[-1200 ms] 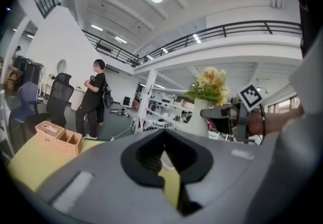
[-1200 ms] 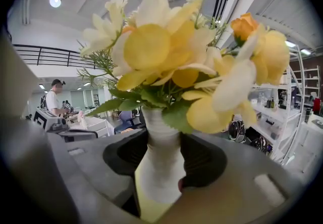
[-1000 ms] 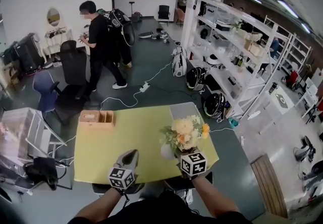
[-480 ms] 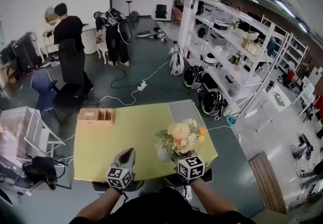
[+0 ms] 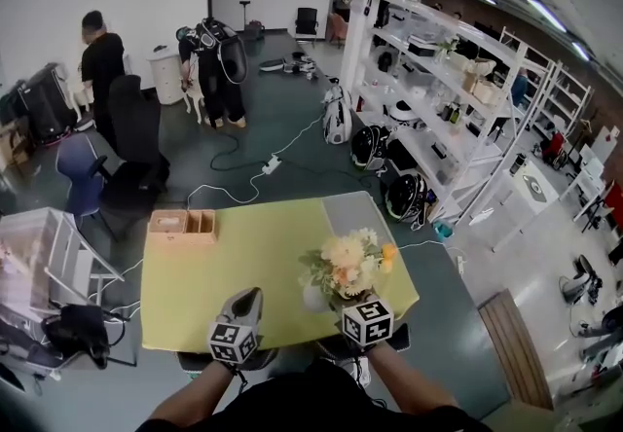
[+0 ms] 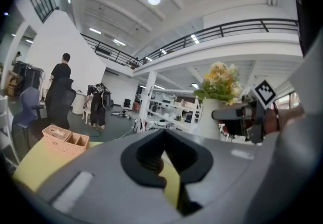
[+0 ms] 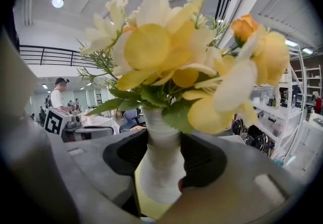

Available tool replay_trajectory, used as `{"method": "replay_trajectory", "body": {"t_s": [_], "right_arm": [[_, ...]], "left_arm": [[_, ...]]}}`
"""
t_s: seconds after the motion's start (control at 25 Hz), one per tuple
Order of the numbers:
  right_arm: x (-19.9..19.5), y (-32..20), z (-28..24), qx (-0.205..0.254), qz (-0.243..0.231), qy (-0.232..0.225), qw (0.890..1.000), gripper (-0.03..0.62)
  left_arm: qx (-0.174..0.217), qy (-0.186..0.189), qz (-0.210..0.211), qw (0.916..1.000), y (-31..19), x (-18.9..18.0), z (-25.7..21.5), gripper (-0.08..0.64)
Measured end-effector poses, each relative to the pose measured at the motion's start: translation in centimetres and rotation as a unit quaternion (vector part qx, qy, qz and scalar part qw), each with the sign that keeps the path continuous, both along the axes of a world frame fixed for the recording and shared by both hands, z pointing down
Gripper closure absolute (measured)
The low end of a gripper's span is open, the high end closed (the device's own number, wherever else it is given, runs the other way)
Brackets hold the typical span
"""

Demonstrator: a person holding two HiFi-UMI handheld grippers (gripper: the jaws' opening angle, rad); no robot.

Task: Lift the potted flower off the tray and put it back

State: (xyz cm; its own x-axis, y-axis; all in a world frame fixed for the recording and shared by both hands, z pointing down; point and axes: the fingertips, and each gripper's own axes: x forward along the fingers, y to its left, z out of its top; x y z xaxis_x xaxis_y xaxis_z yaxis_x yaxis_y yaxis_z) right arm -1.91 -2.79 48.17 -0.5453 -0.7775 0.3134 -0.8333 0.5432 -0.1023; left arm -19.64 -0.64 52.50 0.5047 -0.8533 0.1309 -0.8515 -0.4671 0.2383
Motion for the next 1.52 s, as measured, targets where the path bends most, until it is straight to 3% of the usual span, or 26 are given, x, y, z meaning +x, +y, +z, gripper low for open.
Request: {"method": "replay_trajectory", "body": {"t_s": [0.16,0.84,1.52], "right_arm": [[-0.2,0.2,-0.4,0.004,0.0,-0.003,1.0,0.383],[-0.3,-0.2,0.8,-0.004,0.002,-0.007,1.0,0.384],[2.4,-2.7,3.2,-0.022,0.018,-0.005,1.0,0.383]], "left_arm": [[-0.005,0.032,0.017,0.9993,0.3,0.8,-0.1,0.552],[-0.022,0.029,0.018,0.9992,-0.7,1.0,1.3,0.552],[-0.042,0.024,0.032,0.9983,-3.2,3.5,3.2,0.552]]}}
